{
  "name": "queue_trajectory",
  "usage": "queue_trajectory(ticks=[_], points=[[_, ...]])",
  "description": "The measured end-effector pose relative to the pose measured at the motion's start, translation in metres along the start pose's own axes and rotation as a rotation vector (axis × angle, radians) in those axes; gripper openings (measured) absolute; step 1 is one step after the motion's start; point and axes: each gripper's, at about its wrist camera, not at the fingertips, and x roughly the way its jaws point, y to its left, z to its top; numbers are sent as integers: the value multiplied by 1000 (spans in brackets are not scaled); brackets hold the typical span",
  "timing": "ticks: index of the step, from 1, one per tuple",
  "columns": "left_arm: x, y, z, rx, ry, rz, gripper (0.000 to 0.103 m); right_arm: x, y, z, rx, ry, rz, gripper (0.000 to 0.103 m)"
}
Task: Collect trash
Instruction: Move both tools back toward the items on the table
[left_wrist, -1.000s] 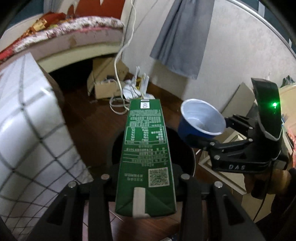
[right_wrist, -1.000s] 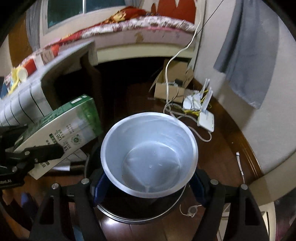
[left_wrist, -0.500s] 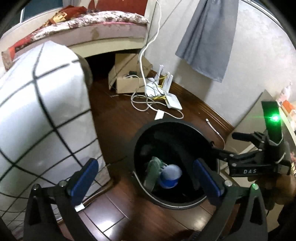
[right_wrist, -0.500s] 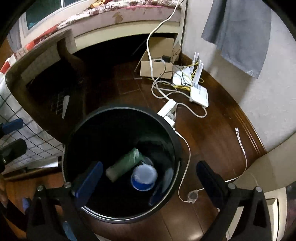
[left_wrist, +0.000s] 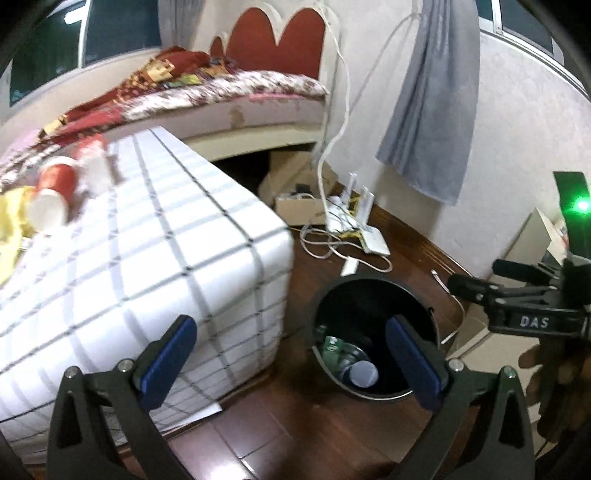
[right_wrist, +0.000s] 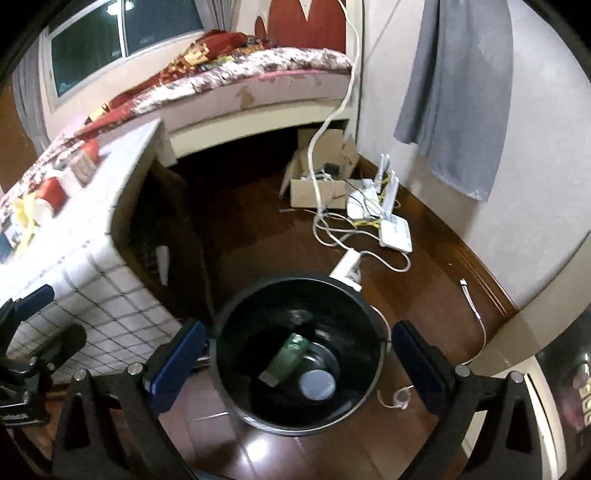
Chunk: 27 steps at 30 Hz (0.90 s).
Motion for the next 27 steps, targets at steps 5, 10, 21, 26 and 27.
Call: queue_trajectory(ticks=[5, 10, 21, 26, 27], points=[[-23, 26, 1, -32, -29, 53, 103, -18, 33, -2, -33, -39, 18, 102], [-45, 53, -1, -69, -58, 116, 103, -26, 64, -1, -67, -75, 83, 102], [-84, 127, -7, -147, -118, 258, 103, -31, 148, 27, -124, -161, 244, 102], [-101, 177, -15, -206, -132, 348, 103, -32, 192, 42, -173, -180, 276, 102], [-104, 185, -17, -211, -135, 370, 103, -32, 202, 45, -186, -185, 285, 102]])
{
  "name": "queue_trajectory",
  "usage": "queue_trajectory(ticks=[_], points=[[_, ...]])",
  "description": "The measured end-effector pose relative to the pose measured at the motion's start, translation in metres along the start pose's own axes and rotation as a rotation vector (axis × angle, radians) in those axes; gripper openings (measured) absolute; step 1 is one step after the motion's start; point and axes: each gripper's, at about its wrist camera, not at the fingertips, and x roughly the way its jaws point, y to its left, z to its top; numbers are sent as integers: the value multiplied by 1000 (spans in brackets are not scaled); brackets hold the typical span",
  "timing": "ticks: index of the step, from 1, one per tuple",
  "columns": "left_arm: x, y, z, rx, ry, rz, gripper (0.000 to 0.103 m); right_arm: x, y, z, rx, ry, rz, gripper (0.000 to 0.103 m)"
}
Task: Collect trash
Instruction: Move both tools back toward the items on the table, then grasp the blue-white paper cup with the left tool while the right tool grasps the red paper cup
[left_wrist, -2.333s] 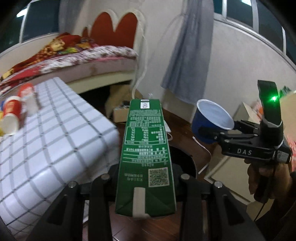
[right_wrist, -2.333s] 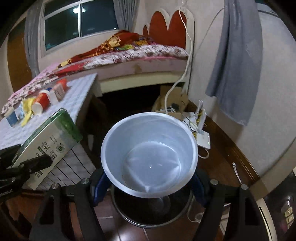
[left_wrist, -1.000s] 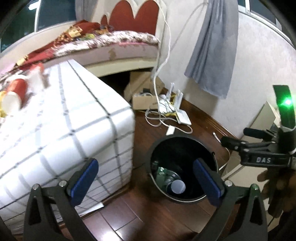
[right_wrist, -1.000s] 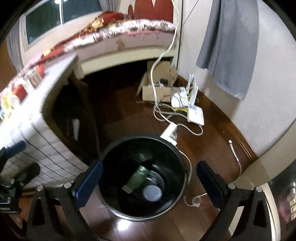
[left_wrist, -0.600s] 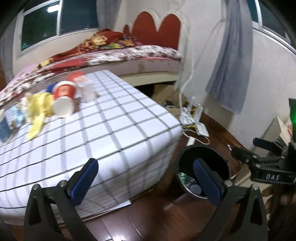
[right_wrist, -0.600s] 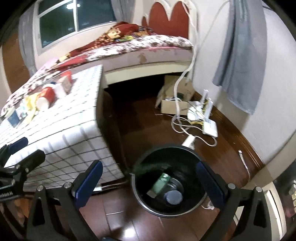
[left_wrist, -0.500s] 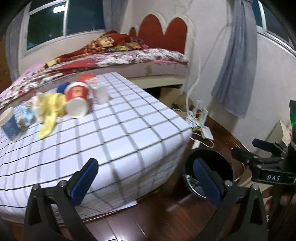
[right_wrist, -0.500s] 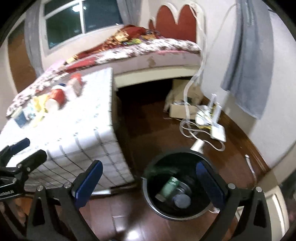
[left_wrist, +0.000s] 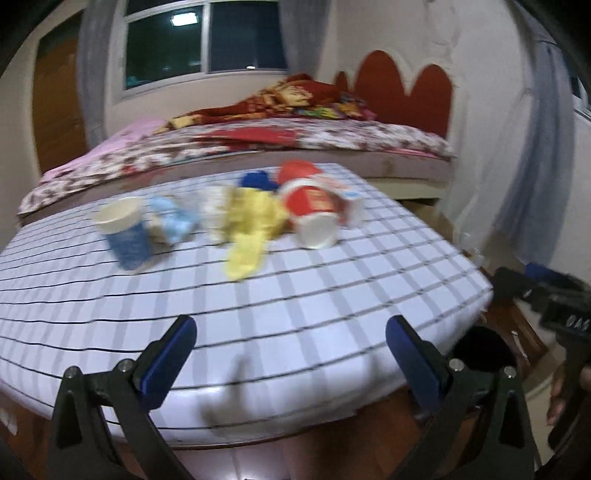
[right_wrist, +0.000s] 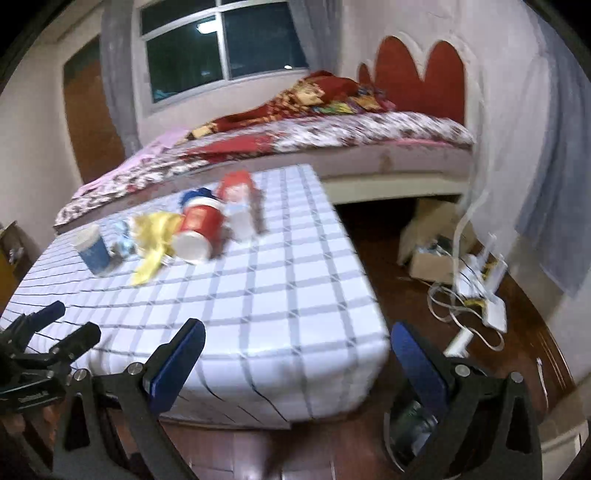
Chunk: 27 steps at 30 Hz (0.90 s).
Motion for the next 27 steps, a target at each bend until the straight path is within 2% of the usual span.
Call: queue_trajectory(ticks=[6, 9, 10, 11, 14, 20, 27], points=[[9, 65, 2, -64, -2, 102, 103, 31, 56, 22, -88, 1, 58, 102], [13, 86, 6, -86, -13, 127, 103, 44, 77, 28, -106, 0, 96, 102], [15, 95, 8, -96, -25, 129, 103, 50, 85, 31, -113, 3, 109, 98], [18, 103, 10, -108, -30, 131, 103, 56, 91, 33, -120, 8, 115, 94], [33, 124, 18, -158, -13, 141, 103, 79, 108, 42, -150, 31, 113, 93], [78, 156, 37, -208, 27, 172, 102, 130, 116, 65, -179, 107, 79, 90], [110, 170, 48, -203, 83, 165, 99, 172, 120, 79, -199, 181, 53, 86]])
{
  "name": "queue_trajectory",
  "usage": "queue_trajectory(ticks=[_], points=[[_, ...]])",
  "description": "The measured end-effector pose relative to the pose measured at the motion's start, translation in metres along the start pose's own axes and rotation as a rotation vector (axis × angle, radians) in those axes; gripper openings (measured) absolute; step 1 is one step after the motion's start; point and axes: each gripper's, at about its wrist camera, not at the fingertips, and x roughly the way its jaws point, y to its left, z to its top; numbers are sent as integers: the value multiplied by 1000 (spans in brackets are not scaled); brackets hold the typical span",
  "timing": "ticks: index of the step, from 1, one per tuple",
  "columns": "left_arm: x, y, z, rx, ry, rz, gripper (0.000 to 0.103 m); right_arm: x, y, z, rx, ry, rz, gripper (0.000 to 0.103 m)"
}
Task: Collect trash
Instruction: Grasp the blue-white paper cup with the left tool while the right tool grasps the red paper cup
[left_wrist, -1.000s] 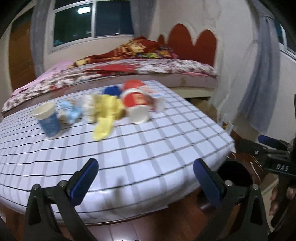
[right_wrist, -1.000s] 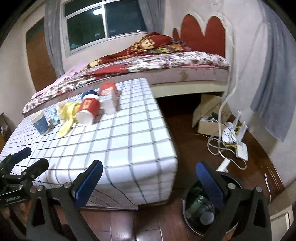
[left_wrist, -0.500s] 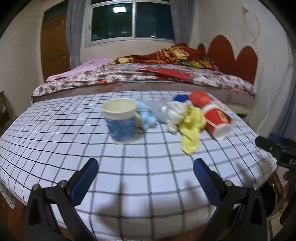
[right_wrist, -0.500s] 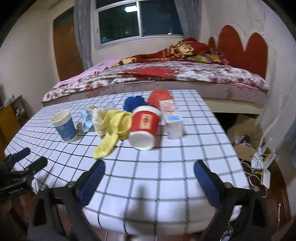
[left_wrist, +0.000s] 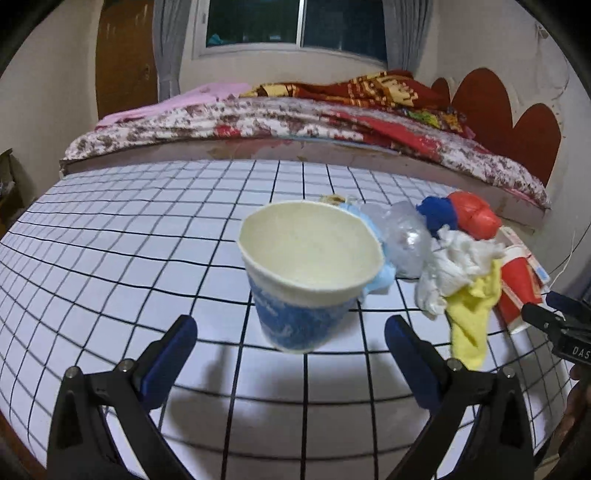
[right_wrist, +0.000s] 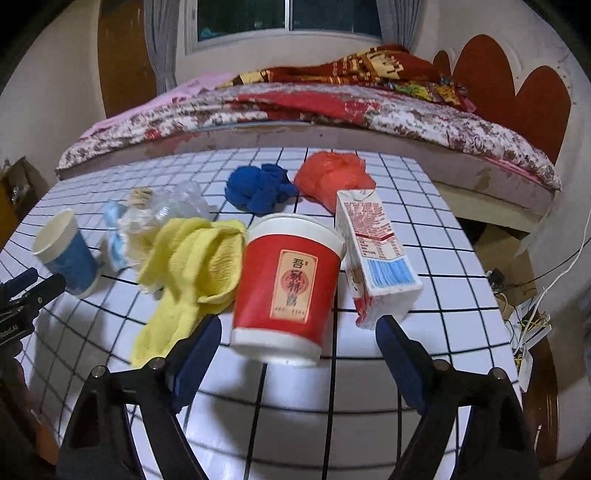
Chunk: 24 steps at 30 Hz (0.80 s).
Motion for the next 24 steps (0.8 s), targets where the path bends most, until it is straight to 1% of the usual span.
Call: queue_trajectory(ticks=[4, 5, 6, 7, 8, 9, 10, 12, 16, 19, 24], points=[[8, 1, 4, -13, 14, -22, 99, 15, 2, 3, -2, 30, 7, 80], [11, 3, 6, -20, 23, -28, 98, 16, 3, 3, 1, 35, 7, 78], [15, 4, 6, -23, 37, -31, 94, 18, 4, 2, 3, 39, 7, 76], [19, 5, 7, -27, 51, -38, 91, 20, 4, 2, 2, 44, 9, 69], [22, 5, 8, -30, 61, -41, 84, 21, 5, 1, -1, 50, 12, 59], [25, 7, 8, -30, 71, -46, 70, 21, 5, 1, -5, 51, 9, 59], [26, 8, 8, -28, 83, -62, 60, 19, 6, 1, -6, 49, 6, 59], [21, 8, 6, -14, 72, -50, 60, 13, 5, -1, -7, 35, 8, 58], [-1, 5, 1, 13, 20, -50, 60, -9, 7, -7, -24, -7, 9, 58], [-25, -1, -6, 30, -22, -64, 60, -34, 5, -15, -31, -53, 12, 58], [-66, -28, -21, 70, -92, -105, 60, -76, -5, -32, -34, -116, 3, 58]])
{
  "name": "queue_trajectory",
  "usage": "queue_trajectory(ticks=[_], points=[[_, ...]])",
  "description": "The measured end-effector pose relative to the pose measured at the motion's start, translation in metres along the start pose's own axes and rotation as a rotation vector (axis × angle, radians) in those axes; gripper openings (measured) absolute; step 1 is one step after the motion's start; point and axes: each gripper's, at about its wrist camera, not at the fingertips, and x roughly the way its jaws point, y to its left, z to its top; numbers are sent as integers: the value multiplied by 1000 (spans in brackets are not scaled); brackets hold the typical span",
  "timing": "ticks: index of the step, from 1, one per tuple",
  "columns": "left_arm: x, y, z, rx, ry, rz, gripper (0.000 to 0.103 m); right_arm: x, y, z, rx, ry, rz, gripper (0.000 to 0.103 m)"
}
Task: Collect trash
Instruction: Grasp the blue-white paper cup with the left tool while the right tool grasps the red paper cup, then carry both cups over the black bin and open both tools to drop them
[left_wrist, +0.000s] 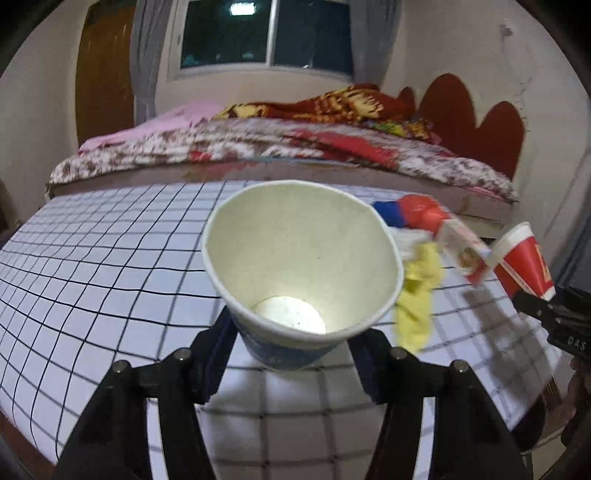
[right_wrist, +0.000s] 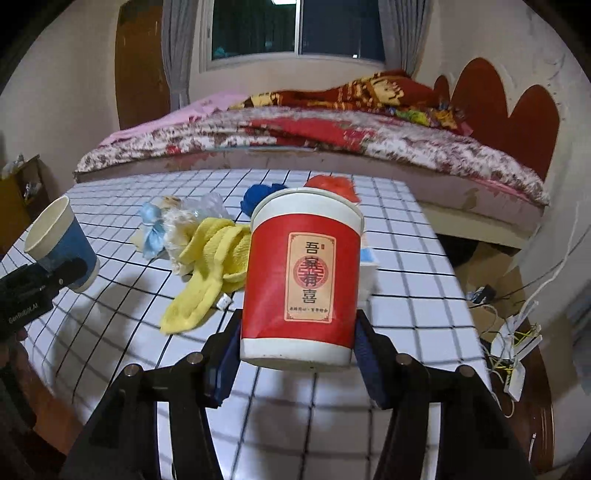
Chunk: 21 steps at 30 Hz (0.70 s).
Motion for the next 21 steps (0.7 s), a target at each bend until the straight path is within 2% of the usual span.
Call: queue_trajectory(ticks=[7, 21], points=[[-28, -48, -7, 51, -29, -67, 60, -52, -20, -24, 21, -53, -25, 58], [-46, -133, -23, 174, -7, -180, 60, -91, -75, -73, 134, -48, -65, 58]])
